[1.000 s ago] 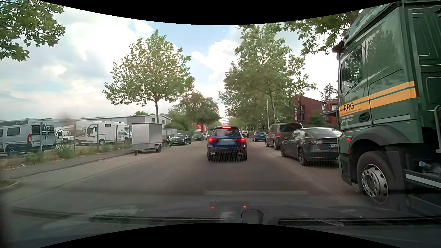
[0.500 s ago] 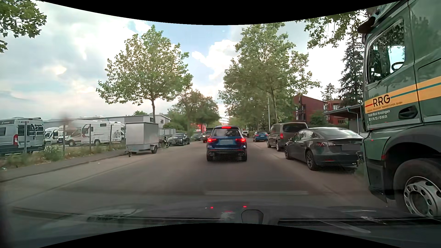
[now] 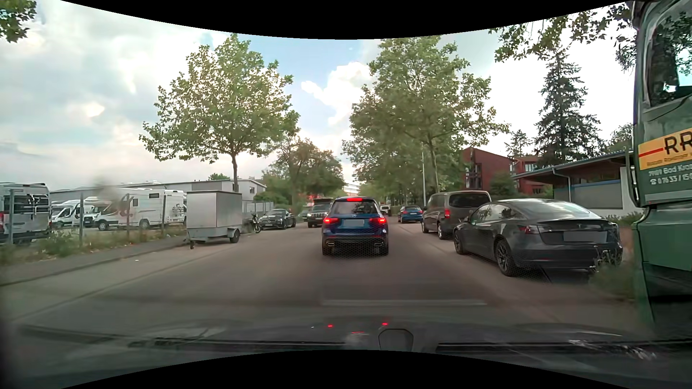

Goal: Follow the waypoints while adhering to traffic rules and regulations

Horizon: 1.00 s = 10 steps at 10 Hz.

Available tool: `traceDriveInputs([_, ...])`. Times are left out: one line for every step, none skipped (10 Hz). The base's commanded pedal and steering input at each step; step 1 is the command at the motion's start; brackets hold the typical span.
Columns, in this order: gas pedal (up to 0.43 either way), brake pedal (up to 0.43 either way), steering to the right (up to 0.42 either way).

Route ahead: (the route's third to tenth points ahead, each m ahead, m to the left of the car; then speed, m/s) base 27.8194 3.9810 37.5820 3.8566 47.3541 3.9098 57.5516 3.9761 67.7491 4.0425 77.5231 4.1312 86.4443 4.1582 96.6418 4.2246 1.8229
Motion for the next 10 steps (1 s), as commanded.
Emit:
traceDriveInputs([0.000, 0.000, -0.003])
traceDriveInputs([0.000, 0.000, -0.003])
traceDriveInputs([0.000, 0.000, -0.003])
traceDriveInputs([0.000, 0.018, -0.003])
traceDriveInputs([0.000, 0.067, -0.003])
traceDriveInputs([0.000, 0.085, -0.003])
traceDriveInputs([0.000, 0.116, -0.003])
traceDriveInputs([0.000, 0.122, -0.003])
traceDriveInputs([0.000, 0.140, -0.002])
traceDriveInputs([0.000, 0.152, -0.002])
